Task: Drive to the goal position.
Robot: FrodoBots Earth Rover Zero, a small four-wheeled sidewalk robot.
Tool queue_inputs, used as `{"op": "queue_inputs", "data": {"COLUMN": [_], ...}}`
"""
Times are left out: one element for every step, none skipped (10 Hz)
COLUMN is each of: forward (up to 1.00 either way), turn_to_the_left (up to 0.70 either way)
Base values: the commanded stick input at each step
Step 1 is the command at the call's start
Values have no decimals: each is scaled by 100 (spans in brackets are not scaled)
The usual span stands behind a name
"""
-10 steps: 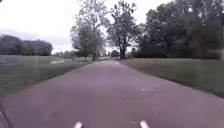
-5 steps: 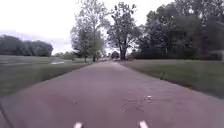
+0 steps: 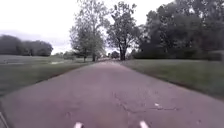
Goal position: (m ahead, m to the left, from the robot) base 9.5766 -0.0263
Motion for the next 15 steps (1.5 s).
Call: {"op": "queue_inputs", "data": {"forward": [70, 70, 70, 70, 70, 70, 70, 70, 70, 70, 70, 70, 70, 70, 70], "turn_to_the_left": [0, 0, 0, 0, 0, 0, 0, 0, 0, 0, 0, 0, 0, 0, 0]}}
